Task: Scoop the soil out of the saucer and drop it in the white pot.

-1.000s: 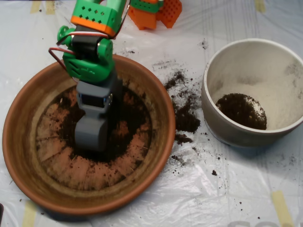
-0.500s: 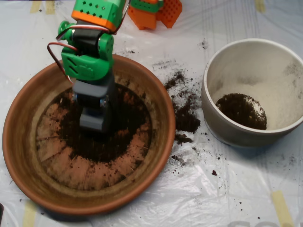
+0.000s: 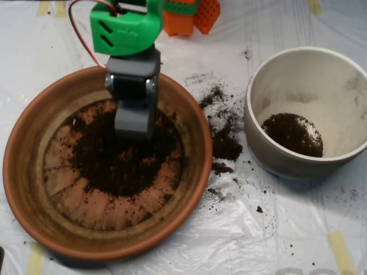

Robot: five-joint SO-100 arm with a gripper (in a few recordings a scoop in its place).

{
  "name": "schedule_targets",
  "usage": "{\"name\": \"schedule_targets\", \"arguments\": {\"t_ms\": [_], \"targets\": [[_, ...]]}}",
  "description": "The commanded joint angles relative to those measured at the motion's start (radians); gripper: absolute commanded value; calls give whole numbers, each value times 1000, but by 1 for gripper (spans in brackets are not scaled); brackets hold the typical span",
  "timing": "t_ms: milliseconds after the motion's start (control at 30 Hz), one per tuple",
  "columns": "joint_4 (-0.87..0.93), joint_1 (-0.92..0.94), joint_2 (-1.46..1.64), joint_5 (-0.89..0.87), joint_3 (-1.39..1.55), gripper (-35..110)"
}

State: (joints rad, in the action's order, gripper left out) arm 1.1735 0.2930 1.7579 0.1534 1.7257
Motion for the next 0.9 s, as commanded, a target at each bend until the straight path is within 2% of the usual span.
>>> {"name": "schedule_targets", "arguments": {"t_ms": [0,400,867], "targets": [[92,-49,179,18,-137,-1],[307,-267,213,37,-430,-1],[468,-634,-100,52,-778,-1]]}}
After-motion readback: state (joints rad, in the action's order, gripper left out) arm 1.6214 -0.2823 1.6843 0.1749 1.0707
